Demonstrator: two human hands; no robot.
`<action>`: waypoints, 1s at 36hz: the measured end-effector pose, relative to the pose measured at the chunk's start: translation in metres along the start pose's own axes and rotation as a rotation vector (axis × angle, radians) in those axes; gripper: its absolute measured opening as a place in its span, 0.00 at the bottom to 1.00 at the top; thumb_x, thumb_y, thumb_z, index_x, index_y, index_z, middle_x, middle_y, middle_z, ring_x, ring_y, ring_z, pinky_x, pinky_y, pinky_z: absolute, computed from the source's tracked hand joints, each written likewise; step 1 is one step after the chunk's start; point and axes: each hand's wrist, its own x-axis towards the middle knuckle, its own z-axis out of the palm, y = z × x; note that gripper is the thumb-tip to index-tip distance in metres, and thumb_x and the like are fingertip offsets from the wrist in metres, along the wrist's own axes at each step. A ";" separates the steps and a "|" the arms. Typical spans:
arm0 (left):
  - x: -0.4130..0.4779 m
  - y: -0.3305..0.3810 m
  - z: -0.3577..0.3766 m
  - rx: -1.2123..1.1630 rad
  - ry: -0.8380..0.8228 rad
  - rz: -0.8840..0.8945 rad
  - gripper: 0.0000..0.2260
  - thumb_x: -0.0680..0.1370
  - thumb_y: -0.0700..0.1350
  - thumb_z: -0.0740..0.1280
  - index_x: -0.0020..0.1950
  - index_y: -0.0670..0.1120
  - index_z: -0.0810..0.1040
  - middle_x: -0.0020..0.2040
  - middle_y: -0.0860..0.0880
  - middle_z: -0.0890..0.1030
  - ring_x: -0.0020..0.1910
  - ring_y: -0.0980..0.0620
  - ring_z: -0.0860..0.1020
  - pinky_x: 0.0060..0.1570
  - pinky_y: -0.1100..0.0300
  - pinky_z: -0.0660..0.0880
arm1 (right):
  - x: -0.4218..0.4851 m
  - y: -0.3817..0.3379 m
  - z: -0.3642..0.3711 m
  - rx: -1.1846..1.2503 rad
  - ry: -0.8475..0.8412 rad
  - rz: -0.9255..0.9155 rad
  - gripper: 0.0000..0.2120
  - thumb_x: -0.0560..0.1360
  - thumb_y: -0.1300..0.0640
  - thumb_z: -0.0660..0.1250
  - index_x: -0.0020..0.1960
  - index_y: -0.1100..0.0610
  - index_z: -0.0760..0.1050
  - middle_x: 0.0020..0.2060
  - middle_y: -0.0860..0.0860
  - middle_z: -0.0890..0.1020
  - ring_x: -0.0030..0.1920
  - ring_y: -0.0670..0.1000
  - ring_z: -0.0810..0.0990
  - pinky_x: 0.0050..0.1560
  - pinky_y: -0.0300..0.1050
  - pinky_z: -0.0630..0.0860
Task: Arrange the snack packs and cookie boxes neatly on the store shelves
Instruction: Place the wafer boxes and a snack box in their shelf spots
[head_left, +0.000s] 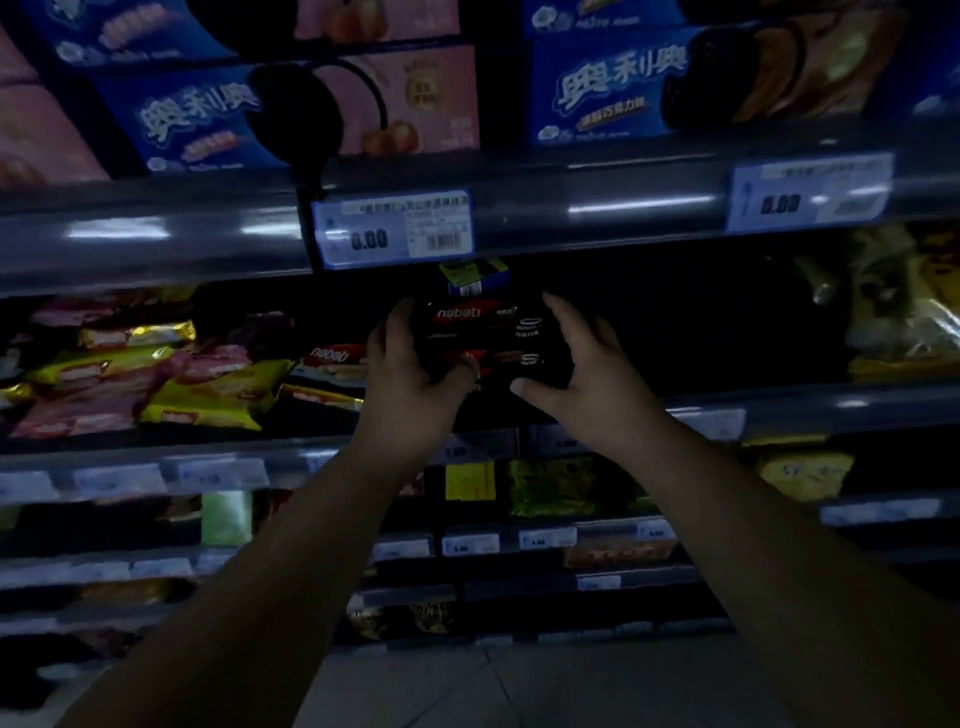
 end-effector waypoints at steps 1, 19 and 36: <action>0.006 -0.004 -0.001 -0.007 -0.033 0.000 0.36 0.70 0.55 0.71 0.76 0.55 0.59 0.71 0.48 0.66 0.67 0.50 0.69 0.62 0.49 0.74 | 0.001 -0.001 0.005 -0.007 0.013 0.005 0.44 0.71 0.42 0.73 0.77 0.35 0.48 0.74 0.50 0.60 0.67 0.51 0.69 0.61 0.44 0.69; -0.002 -0.001 0.029 0.051 -0.014 -0.012 0.25 0.80 0.50 0.66 0.76 0.53 0.62 0.57 0.59 0.79 0.52 0.61 0.77 0.46 0.70 0.71 | 0.019 0.013 0.008 -0.042 -0.029 -0.031 0.33 0.77 0.45 0.67 0.77 0.40 0.55 0.66 0.47 0.76 0.60 0.48 0.77 0.56 0.41 0.74; -0.010 0.054 0.143 0.099 -0.173 0.119 0.27 0.81 0.54 0.61 0.79 0.54 0.57 0.67 0.50 0.77 0.61 0.52 0.77 0.55 0.66 0.69 | -0.020 0.083 -0.106 -0.089 0.041 0.072 0.32 0.76 0.49 0.70 0.76 0.42 0.60 0.63 0.45 0.76 0.56 0.43 0.75 0.50 0.33 0.70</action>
